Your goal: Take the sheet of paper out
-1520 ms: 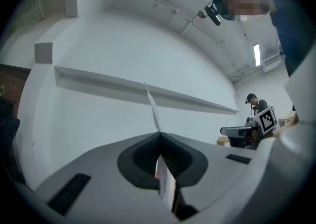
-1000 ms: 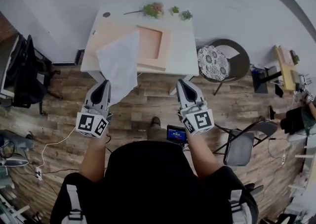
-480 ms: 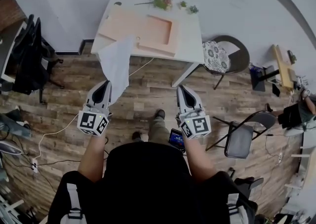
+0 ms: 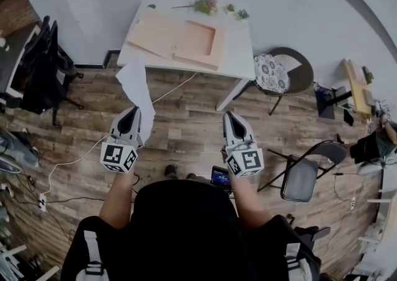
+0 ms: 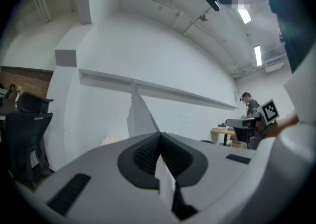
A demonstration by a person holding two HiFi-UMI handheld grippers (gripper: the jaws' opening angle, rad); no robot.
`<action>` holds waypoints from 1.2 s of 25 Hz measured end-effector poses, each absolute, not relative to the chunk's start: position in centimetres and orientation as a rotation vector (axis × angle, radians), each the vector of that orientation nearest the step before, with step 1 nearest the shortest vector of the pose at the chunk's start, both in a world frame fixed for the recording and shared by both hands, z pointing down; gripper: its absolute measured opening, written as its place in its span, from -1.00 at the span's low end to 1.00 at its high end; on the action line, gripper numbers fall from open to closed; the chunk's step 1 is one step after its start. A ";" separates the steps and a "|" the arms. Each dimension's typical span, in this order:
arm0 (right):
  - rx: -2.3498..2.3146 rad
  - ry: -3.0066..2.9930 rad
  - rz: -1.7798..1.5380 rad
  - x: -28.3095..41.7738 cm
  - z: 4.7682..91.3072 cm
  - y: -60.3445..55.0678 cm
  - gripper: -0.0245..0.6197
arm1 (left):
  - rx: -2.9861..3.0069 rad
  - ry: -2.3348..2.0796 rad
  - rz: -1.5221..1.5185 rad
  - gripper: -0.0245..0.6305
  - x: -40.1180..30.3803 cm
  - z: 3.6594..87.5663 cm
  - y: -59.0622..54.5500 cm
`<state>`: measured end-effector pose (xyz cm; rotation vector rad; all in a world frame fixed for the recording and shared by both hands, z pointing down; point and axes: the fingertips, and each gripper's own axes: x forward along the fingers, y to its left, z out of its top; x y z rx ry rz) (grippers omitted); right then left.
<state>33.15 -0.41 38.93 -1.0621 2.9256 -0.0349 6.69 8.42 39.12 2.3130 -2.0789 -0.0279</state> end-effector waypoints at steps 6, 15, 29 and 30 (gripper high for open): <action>-1.048 2.952 -0.019 36.7 39.4 -1.0 -0.89 | 2.299 -2.062 0.017 -0.92 10.2 39.6 8.7; -1.055 2.926 -0.044 40.1 40.2 -1.2 -0.89 | 2.333 -2.021 0.048 -0.92 14.6 39.7 9.2; -1.051 2.933 -0.017 41.7 40.7 -1.1 -0.89 | 2.347 -2.008 0.073 -0.92 16.9 39.7 9.5; -1.047 2.933 -0.014 41.5 40.6 -1.2 -0.89 | 2.346 -2.013 0.077 -0.92 16.7 39.6 9.6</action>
